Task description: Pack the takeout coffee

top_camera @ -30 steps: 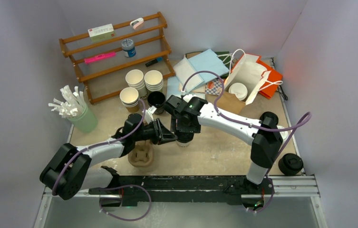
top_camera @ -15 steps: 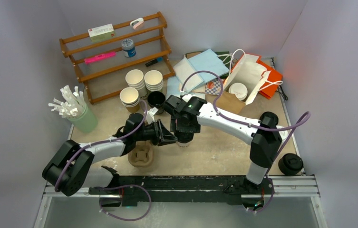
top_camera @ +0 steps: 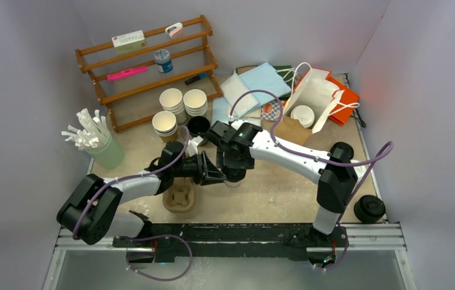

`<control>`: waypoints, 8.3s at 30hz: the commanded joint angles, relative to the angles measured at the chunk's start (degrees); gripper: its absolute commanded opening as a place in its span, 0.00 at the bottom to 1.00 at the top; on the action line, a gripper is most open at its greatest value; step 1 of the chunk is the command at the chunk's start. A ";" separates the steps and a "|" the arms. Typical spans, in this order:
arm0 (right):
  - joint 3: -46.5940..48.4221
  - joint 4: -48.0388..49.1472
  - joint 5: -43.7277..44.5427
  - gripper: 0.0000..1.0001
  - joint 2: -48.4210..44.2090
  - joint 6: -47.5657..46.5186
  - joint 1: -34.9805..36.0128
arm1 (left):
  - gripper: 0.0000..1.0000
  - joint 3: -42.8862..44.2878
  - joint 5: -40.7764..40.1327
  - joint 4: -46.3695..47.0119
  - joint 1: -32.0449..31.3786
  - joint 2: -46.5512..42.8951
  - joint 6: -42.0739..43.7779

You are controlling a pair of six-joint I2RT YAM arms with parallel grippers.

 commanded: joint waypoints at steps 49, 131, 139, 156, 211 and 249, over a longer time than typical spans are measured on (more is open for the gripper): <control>2.06 -5.70 -7.59 0.99 -2.98 -1.92 -5.61 | 0.29 18.83 -11.37 -31.27 0.60 1.32 19.42; -6.27 8.31 -6.77 0.95 -8.24 -36.23 -5.07 | 0.31 26.59 -9.03 -31.78 0.57 7.37 23.56; -6.63 8.20 -6.89 0.89 -7.86 -36.32 -4.82 | 0.31 26.59 -9.06 -31.73 0.53 7.56 23.47; -10.98 8.47 -6.27 0.86 -7.73 -34.85 -3.15 | 0.31 25.43 -8.89 -30.74 0.37 7.63 22.85; -7.26 5.54 -7.26 0.76 -4.46 -19.82 1.51 | 0.31 27.12 -7.41 -30.79 -0.69 11.50 25.40; -2.63 -2.45 -2.83 0.99 -9.28 -15.64 1.50 | 0.37 38.92 -8.19 -38.32 0.32 12.68 30.78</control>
